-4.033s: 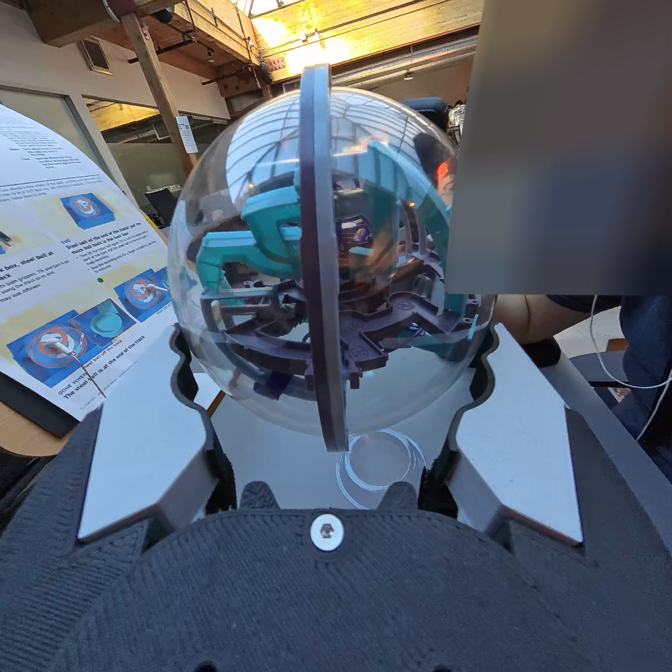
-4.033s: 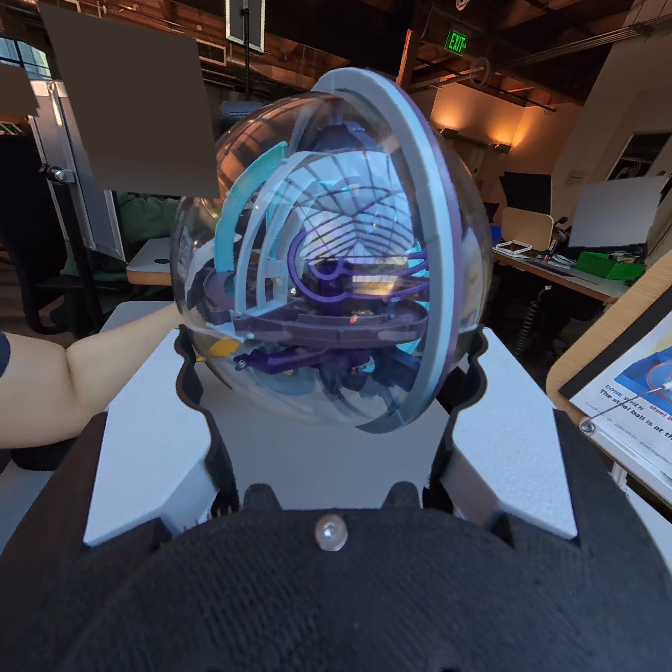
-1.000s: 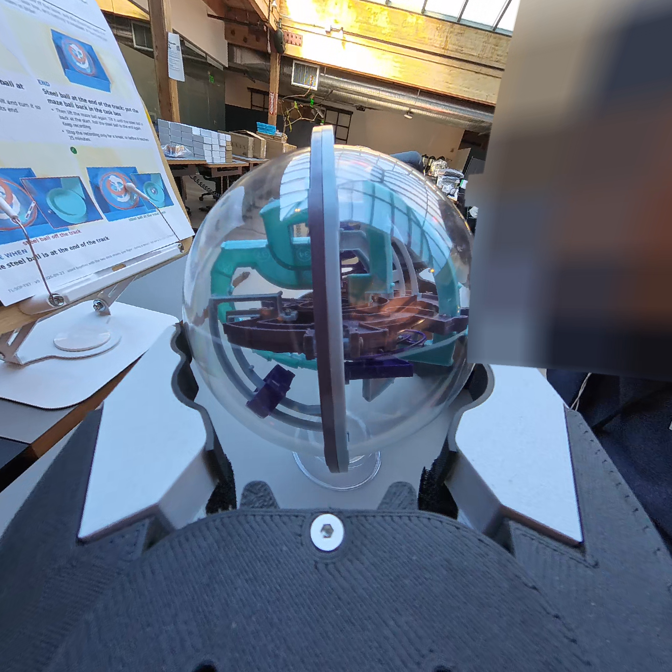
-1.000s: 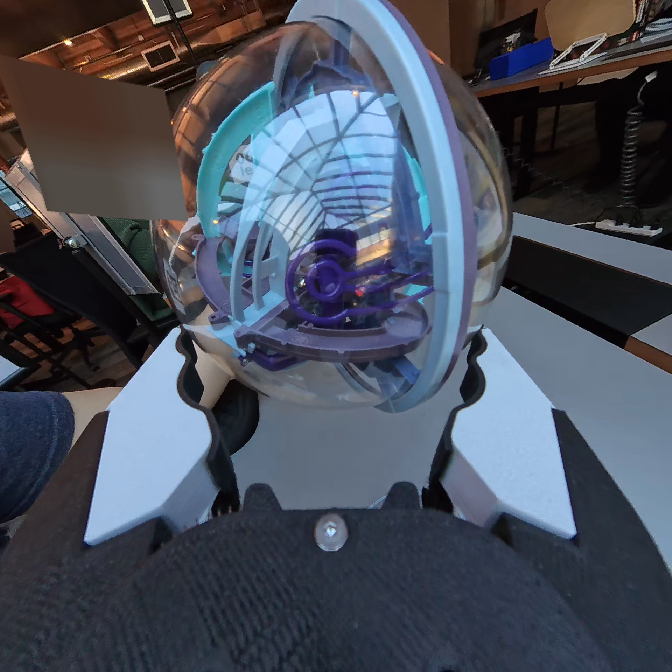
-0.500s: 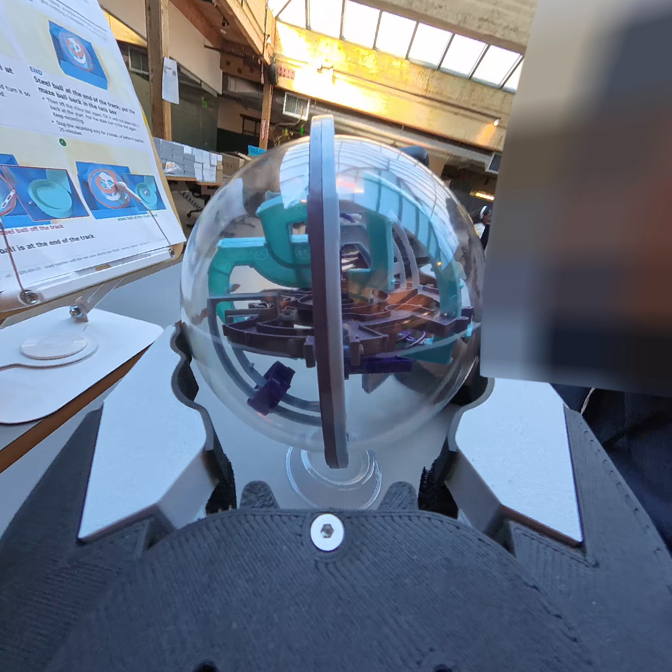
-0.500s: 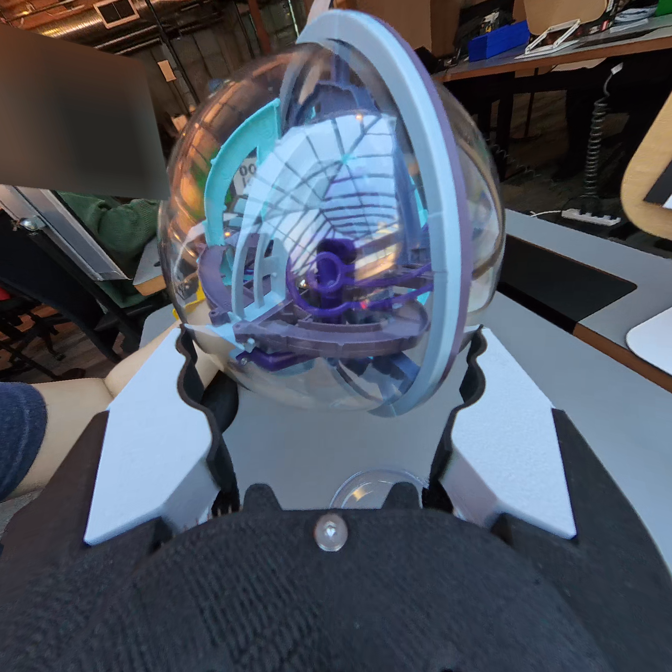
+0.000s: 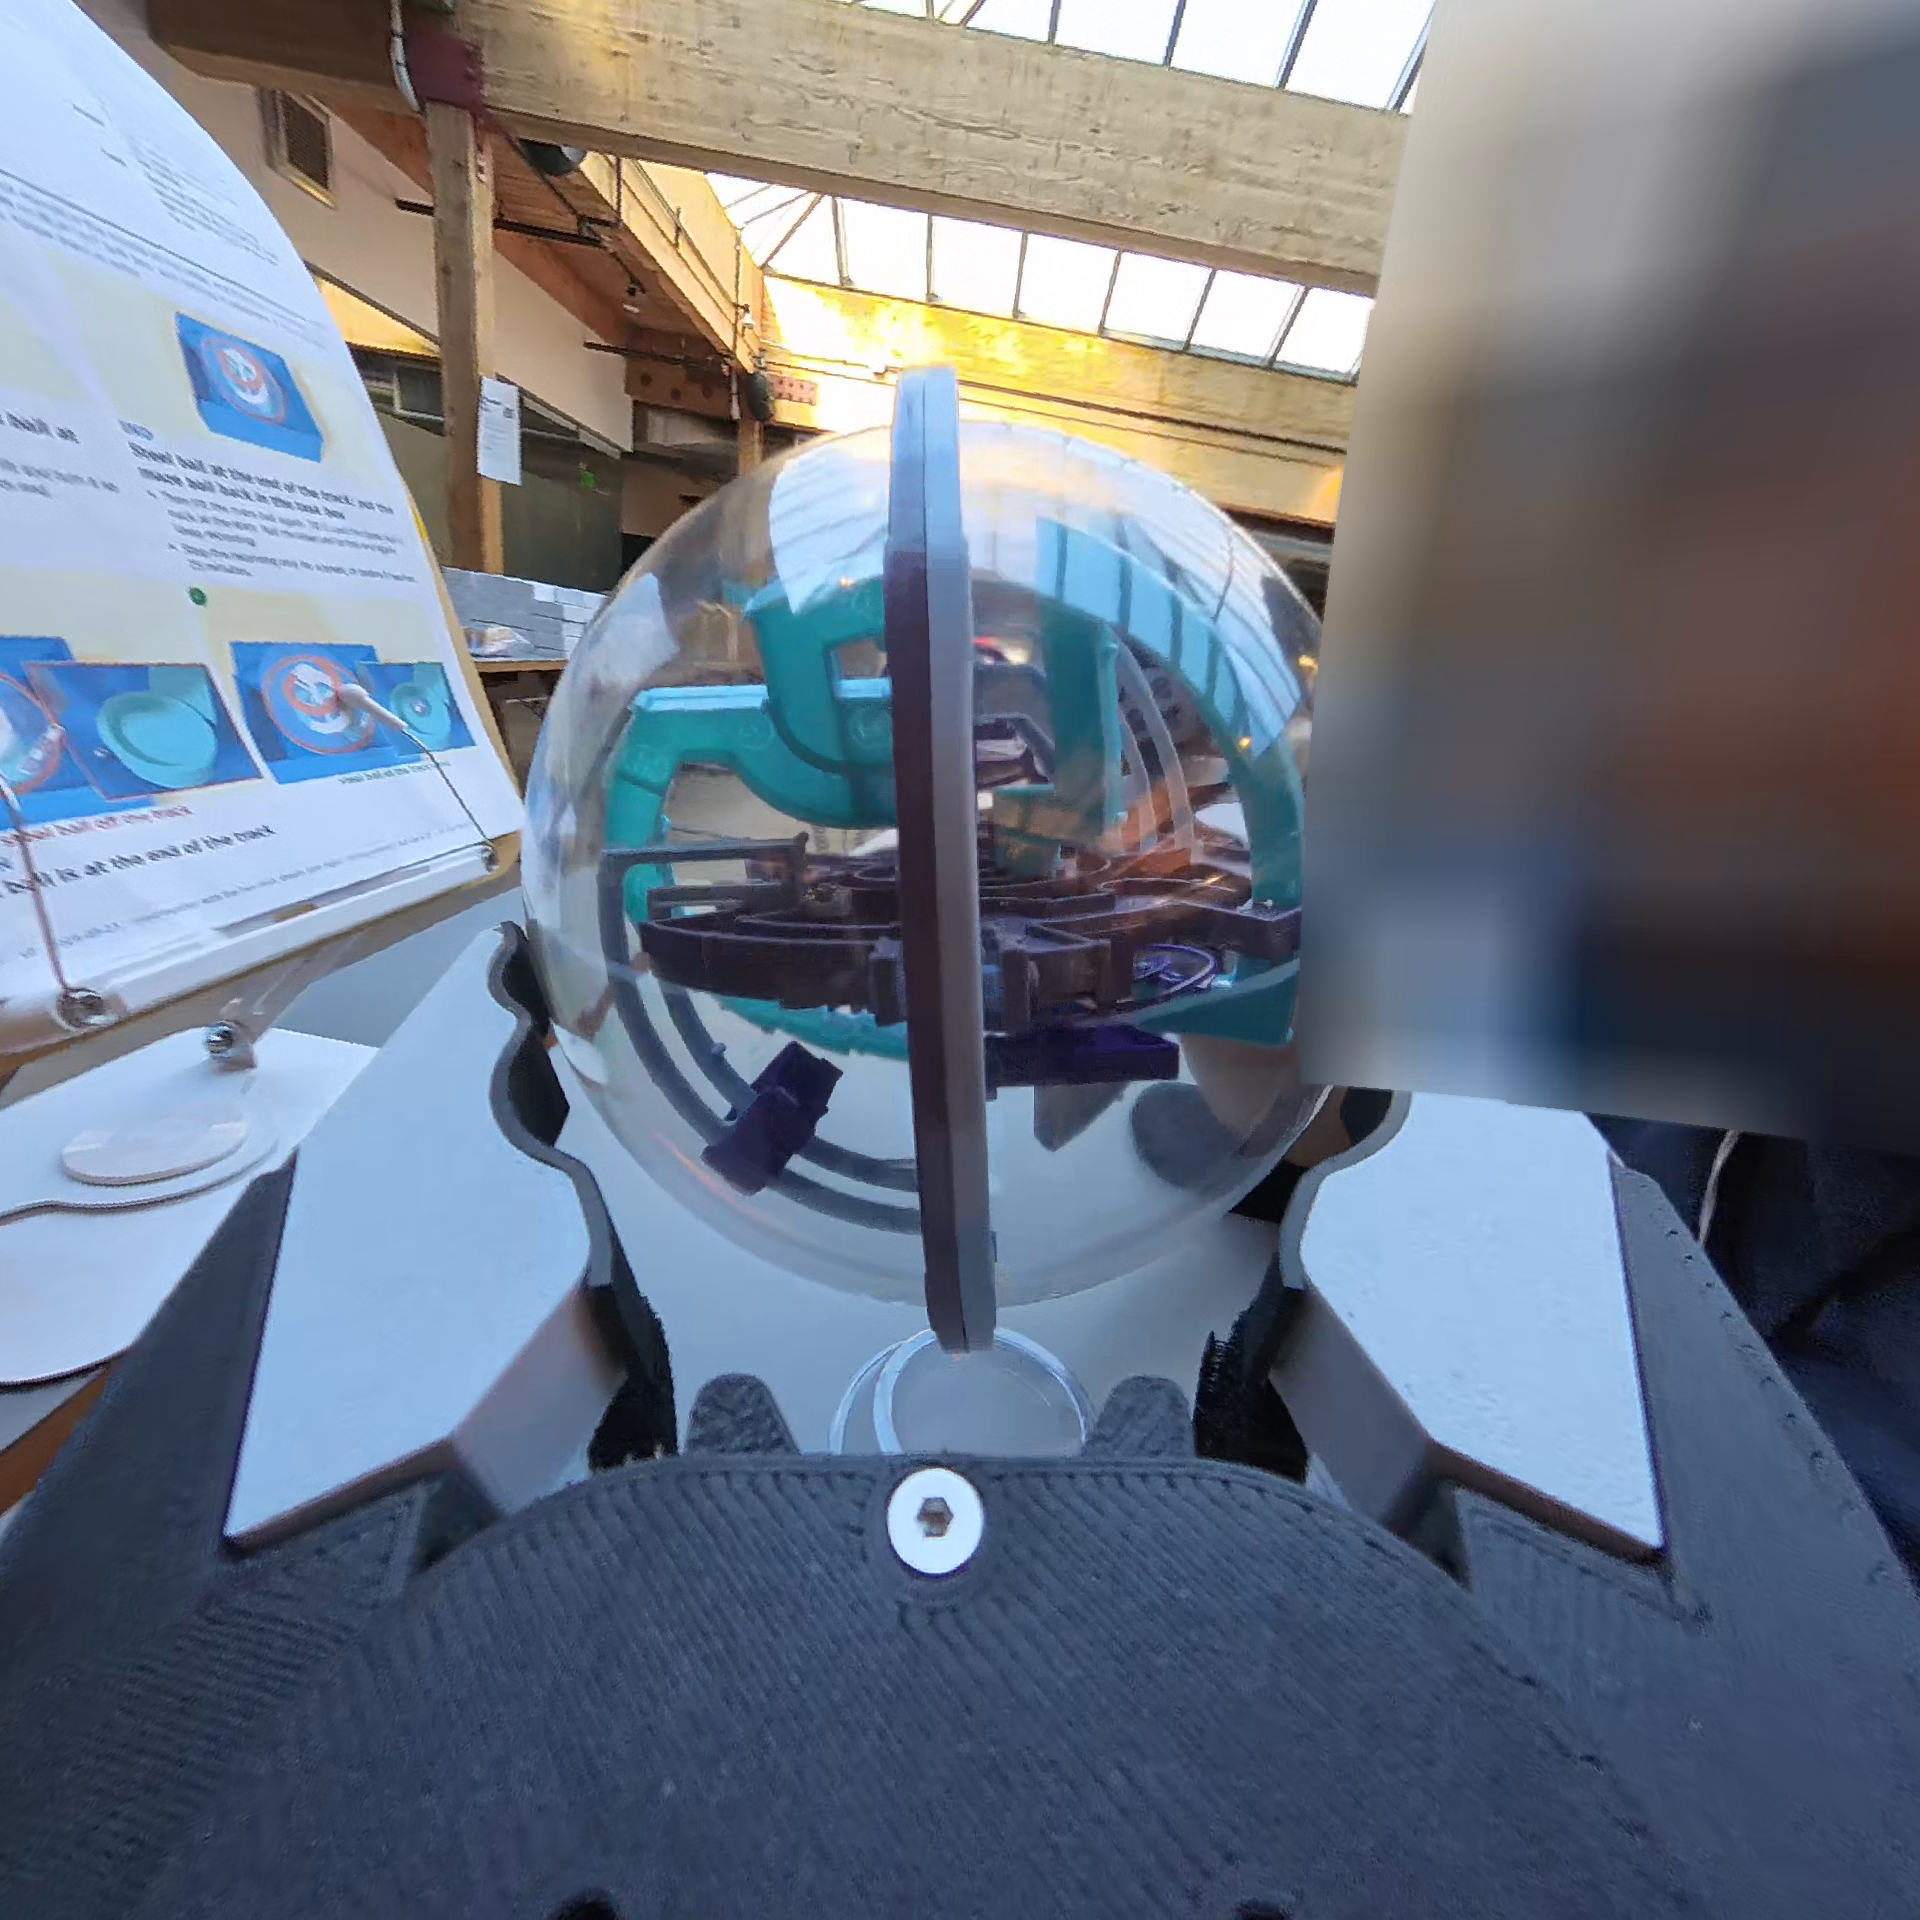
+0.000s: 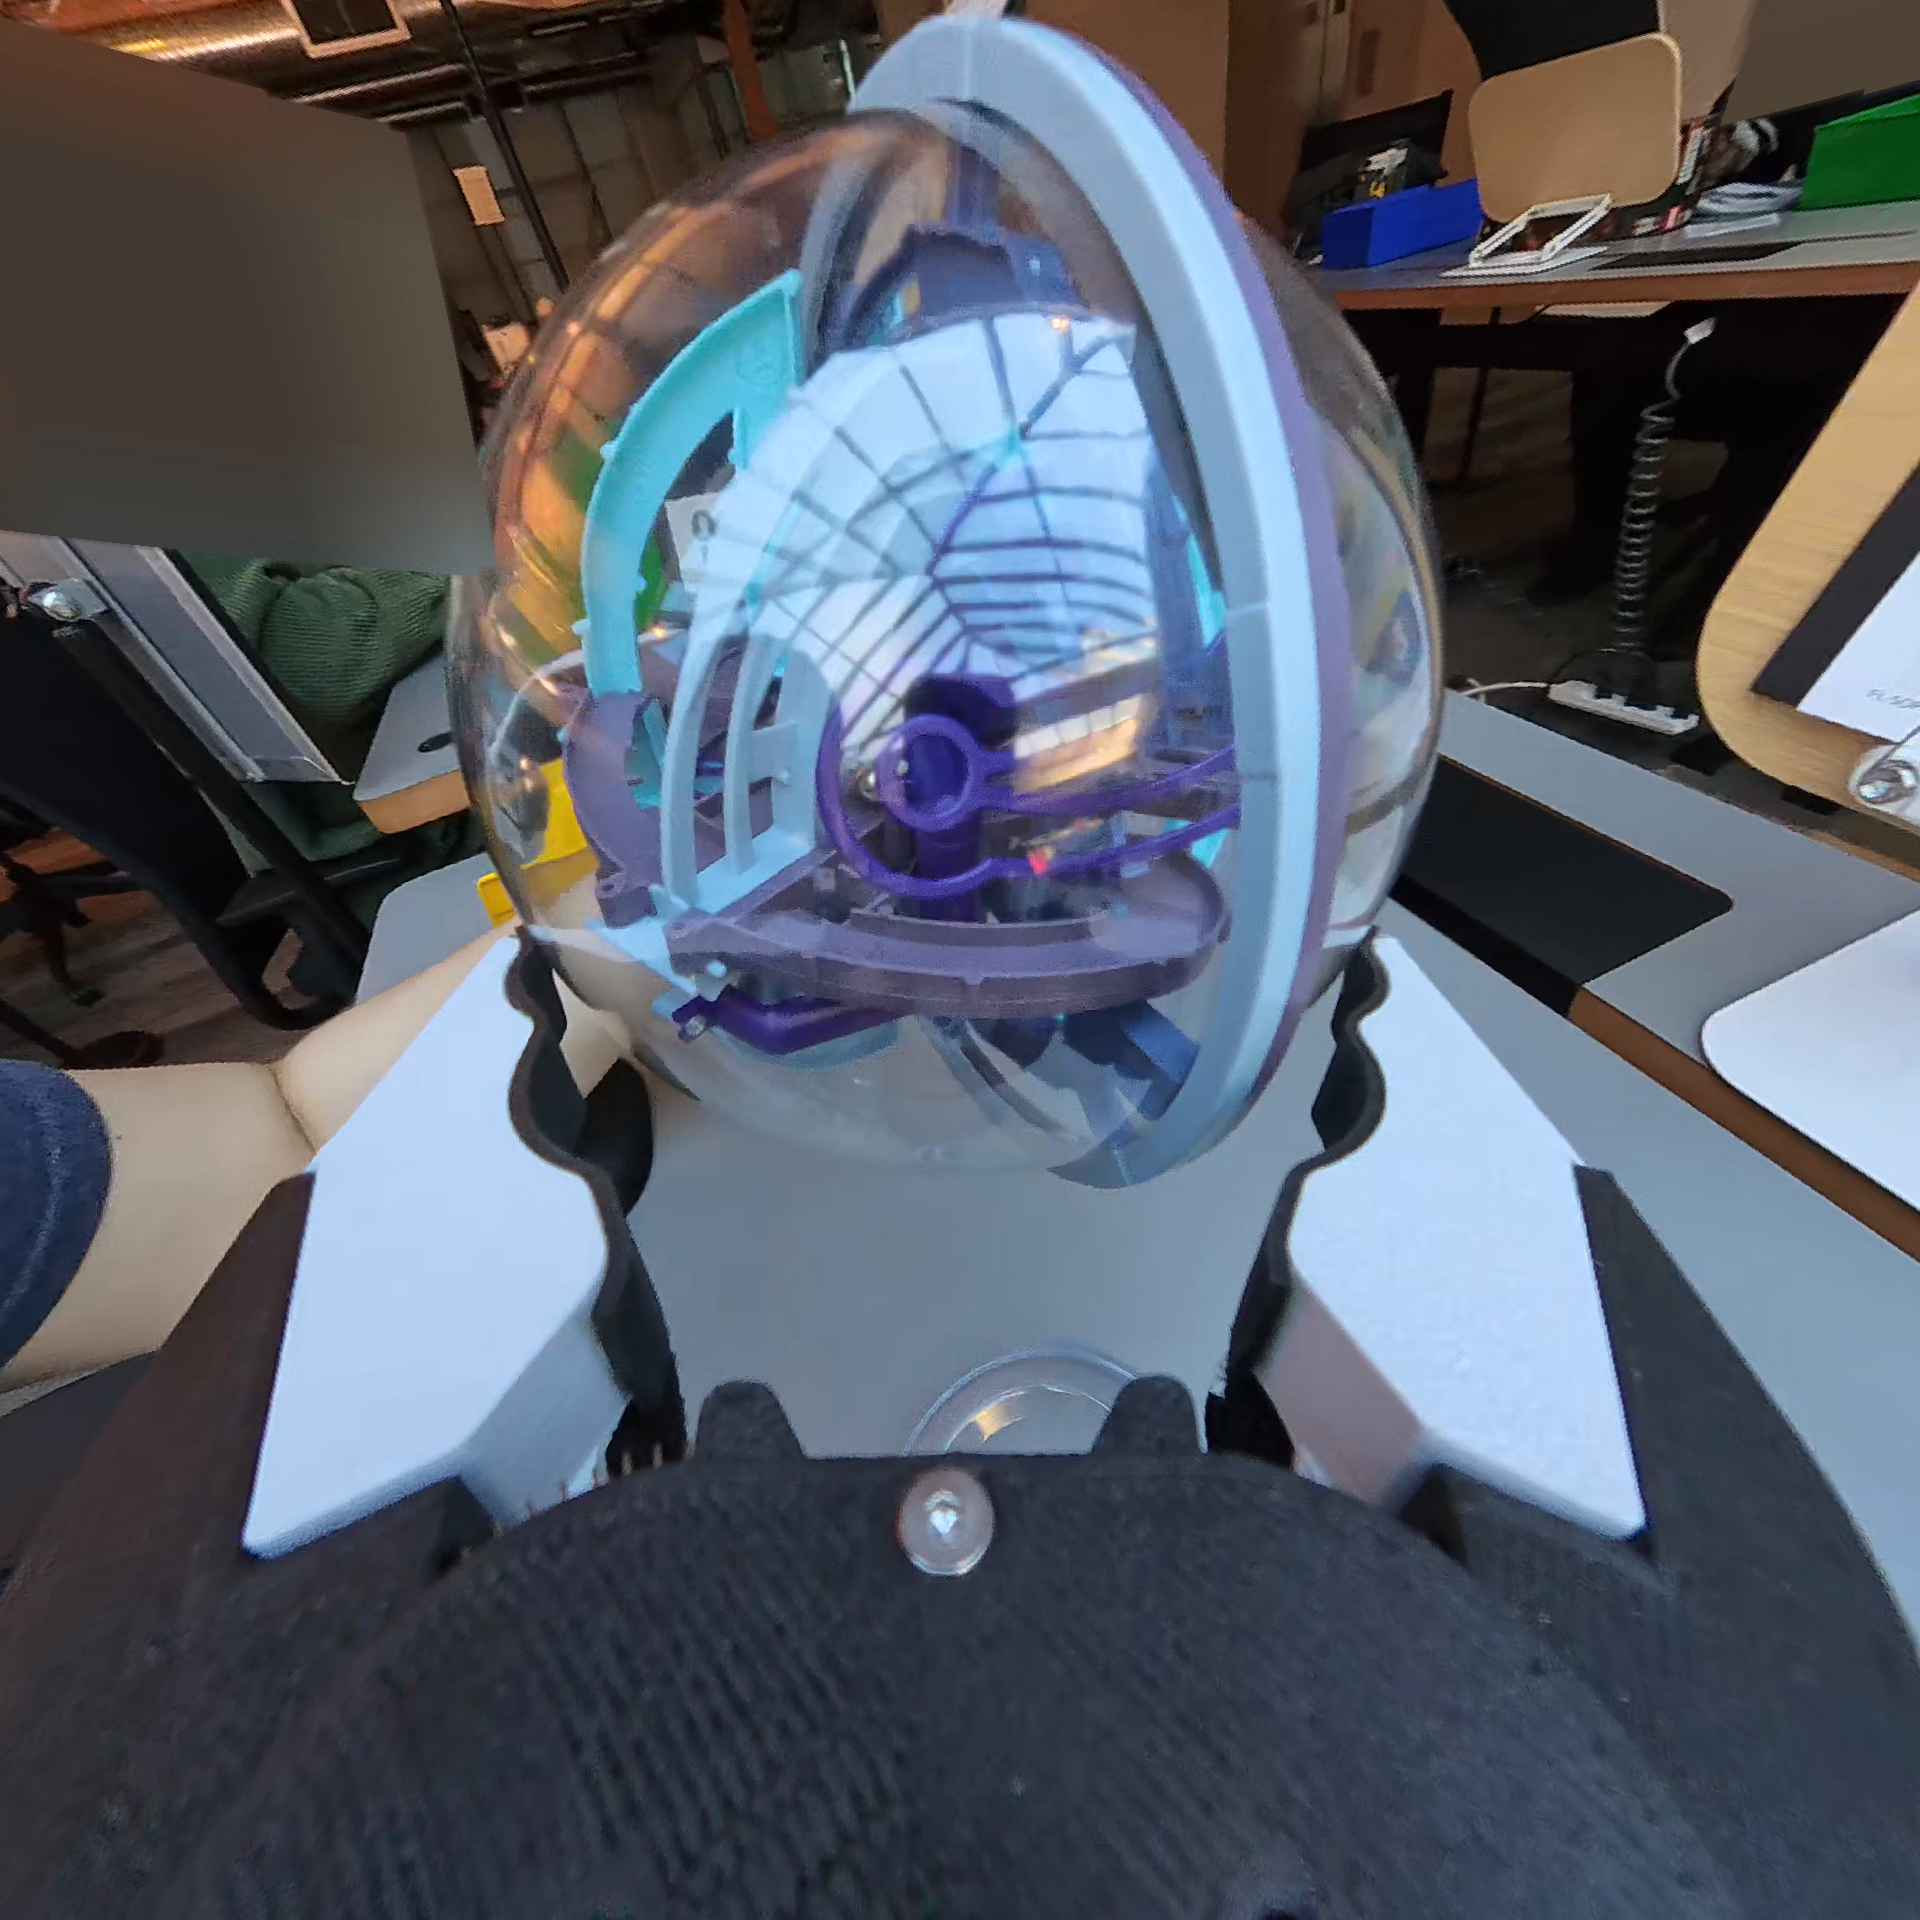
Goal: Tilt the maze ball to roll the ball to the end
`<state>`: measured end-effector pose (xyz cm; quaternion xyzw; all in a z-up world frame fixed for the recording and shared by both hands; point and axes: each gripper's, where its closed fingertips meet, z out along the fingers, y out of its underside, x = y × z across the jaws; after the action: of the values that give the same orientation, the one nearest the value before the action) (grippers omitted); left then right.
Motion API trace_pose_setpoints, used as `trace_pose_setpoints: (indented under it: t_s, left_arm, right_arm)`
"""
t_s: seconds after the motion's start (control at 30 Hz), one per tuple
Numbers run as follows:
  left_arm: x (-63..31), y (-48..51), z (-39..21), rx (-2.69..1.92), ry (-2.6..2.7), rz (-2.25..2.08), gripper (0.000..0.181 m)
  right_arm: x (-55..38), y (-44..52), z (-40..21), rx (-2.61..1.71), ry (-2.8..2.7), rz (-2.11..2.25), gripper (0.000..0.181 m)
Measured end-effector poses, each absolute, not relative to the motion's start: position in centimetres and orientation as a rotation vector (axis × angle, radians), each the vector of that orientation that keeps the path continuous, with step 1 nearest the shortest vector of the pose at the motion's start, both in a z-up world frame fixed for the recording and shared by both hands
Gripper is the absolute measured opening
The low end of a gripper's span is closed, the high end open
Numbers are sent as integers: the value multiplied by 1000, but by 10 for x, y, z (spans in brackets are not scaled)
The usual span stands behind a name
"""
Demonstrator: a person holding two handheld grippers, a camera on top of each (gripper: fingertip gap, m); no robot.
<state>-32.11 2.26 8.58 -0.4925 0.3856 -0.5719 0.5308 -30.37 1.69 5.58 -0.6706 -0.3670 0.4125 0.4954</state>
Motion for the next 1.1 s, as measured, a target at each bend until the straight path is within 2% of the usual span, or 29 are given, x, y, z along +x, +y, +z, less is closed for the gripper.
trace_pose_setpoints:
  t_s: [0.47, 1.1]
  left_arm:
    - [-320, 23, 89, -1187, 934, -1276, 151]
    - [-273, 7, 104, -1104, 957, -1005, 152]
  right_arm:
    - [-303, 19, 54, -1573, -939, 1042, 145]
    - [-256, 13, 70, -1372, -1179, 990, 145]
